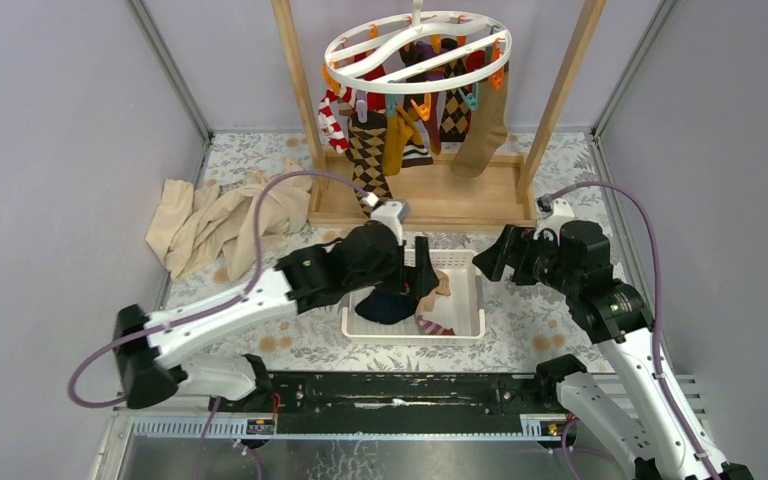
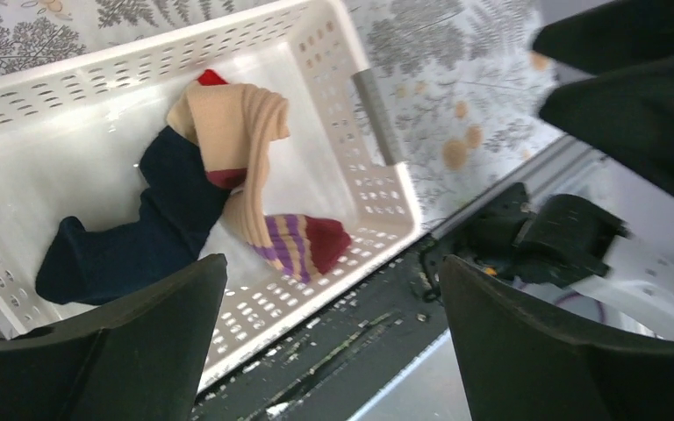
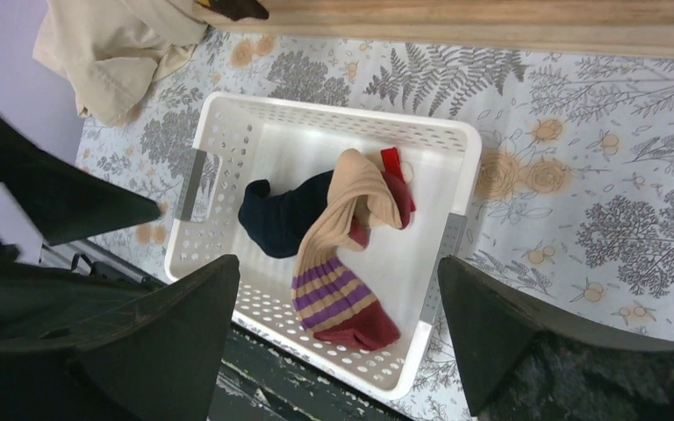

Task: Remove the socks clipped to the hanger
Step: Place the sock in the bin, then remove the sock from the hanger.

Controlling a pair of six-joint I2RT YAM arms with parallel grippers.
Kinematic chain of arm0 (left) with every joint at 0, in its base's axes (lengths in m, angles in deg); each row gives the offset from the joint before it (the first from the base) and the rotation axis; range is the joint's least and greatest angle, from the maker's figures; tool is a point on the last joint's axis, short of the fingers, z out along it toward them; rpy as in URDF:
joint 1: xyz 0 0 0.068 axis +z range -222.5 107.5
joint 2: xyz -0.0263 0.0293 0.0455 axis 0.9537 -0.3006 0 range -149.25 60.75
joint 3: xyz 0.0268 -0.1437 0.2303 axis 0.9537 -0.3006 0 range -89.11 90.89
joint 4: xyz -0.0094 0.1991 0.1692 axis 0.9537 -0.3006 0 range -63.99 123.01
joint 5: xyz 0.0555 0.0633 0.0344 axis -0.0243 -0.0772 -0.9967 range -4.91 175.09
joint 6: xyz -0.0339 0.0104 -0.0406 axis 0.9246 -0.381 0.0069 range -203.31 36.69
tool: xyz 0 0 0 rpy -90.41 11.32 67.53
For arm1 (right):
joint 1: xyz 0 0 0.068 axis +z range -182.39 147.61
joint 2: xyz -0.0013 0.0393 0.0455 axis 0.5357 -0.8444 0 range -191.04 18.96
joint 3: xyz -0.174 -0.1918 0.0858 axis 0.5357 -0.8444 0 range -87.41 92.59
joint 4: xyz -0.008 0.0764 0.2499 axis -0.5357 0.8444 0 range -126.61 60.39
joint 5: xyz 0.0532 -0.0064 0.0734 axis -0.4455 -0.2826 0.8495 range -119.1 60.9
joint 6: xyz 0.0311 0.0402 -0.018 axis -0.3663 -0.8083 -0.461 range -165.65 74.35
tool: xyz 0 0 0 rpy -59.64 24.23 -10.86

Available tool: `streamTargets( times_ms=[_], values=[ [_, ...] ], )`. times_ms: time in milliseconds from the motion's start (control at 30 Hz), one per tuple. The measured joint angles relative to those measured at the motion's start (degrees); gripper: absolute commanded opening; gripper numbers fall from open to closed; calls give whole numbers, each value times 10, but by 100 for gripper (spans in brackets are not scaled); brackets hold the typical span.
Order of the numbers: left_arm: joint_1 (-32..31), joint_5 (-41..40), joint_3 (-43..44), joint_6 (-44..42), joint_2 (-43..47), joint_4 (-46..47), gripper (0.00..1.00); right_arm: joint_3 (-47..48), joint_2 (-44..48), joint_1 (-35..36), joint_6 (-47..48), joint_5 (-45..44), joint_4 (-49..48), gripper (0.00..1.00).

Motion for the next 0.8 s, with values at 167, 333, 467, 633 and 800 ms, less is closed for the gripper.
streamTargets(
  times_ms=[167,333,467,633,800],
  values=[
    [-31,-22,-23,19,96,1,99,-19,16,0,-7,29,8,100],
    [-45,7,-62,21,125,13,98,-44,13,0,-32,63,5,100],
    [-52,25,-102,21,142,11,99,-60,-5,0,-58,82,-13,100],
    [-59,30,-127,10,220,9,99,-63,-56,0,-85,91,-45,100],
    [-59,23,-118,-5,250,8,99,-30,-101,0,-95,88,-50,100]
  ],
)
